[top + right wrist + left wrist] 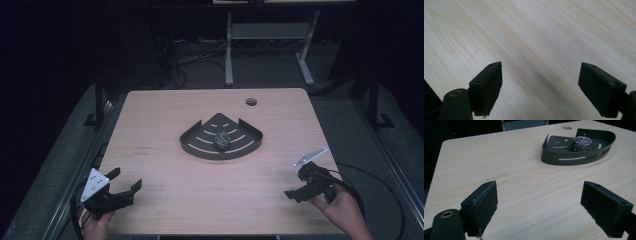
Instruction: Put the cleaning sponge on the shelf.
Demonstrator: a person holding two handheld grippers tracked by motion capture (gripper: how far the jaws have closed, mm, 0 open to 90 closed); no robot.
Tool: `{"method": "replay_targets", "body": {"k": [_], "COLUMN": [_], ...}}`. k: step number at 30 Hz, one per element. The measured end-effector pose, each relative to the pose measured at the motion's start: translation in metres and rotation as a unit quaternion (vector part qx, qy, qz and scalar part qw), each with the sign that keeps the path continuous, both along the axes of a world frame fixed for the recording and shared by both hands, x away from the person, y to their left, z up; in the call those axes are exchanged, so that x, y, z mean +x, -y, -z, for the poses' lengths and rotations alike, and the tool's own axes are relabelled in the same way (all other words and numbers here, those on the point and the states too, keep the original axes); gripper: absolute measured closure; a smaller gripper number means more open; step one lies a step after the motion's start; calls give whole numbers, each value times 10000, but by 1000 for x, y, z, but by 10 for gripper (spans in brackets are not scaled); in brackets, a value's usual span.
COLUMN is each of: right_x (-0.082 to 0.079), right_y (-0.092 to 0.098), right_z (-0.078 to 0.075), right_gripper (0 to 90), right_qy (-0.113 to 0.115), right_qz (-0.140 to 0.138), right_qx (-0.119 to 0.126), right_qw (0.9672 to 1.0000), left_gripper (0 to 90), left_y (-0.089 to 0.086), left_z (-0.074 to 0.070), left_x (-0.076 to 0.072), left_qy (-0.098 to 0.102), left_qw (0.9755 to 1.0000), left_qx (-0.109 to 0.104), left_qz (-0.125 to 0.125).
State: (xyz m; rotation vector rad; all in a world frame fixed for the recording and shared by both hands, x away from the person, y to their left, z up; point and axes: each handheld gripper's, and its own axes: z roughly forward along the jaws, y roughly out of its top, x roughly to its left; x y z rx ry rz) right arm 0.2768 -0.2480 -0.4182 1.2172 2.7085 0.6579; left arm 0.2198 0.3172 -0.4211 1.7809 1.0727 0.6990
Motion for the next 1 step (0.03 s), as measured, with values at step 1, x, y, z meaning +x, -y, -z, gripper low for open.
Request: {"method": "replay_targets", "body": {"k": [1], "right_x": [-2], "right_y": [1], "right_z": [1], "right_gripper": [187], "right_qy": [15], "right_qz": [3], "right_qx": [25], "right_qw": [10000], "left_gripper": [133], "left_y": [0], "left_z": [0], "left_x": [0], "left_qy": [9], "left_qw": [10000], "left_qx": [15], "left_qz": [10]}}
